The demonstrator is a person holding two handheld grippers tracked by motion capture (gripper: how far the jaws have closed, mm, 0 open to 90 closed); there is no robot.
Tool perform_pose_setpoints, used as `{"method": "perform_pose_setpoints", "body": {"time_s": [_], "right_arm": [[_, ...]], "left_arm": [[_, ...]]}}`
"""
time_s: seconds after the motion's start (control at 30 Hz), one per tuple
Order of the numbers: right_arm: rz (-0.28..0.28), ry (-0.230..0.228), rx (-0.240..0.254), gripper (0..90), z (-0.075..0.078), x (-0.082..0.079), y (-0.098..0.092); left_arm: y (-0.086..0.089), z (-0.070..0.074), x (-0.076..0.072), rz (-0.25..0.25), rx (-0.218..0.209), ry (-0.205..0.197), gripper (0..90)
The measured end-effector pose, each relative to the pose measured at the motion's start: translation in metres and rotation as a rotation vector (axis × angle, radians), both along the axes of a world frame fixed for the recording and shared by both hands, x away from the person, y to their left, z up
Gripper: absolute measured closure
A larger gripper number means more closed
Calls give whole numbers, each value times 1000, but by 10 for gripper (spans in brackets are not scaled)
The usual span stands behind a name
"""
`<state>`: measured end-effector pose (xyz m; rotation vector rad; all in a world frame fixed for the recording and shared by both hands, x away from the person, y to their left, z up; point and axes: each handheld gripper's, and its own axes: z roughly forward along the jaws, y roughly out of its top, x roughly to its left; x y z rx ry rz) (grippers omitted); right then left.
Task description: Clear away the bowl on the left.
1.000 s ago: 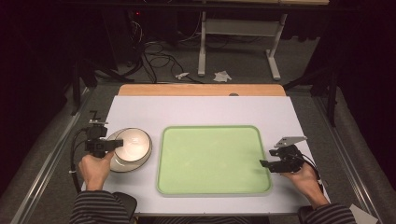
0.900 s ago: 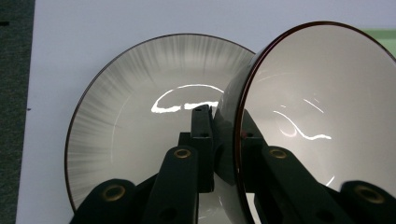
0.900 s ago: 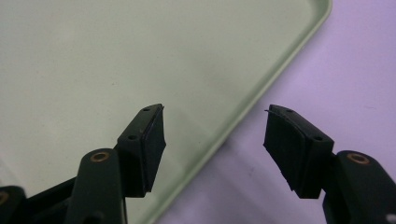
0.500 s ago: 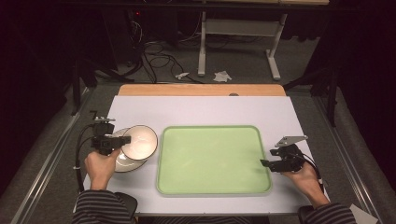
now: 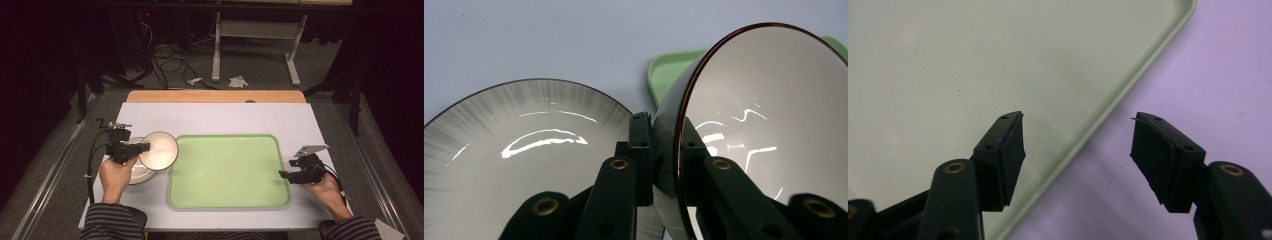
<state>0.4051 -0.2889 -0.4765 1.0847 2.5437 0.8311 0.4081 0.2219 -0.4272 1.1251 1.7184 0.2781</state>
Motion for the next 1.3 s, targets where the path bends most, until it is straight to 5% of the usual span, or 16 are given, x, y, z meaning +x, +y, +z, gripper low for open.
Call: {"method": "perform_pose_setpoints", "body": {"time_s": [0.53,1.3], "right_arm": [[2,3,4,395,0,1,1],[13,6,-6,395,-1,2,4]], "left_arm": [[-40,12,8,-90,-1,-16,824],[-118,18,28,-300,17,-16,823]]}}
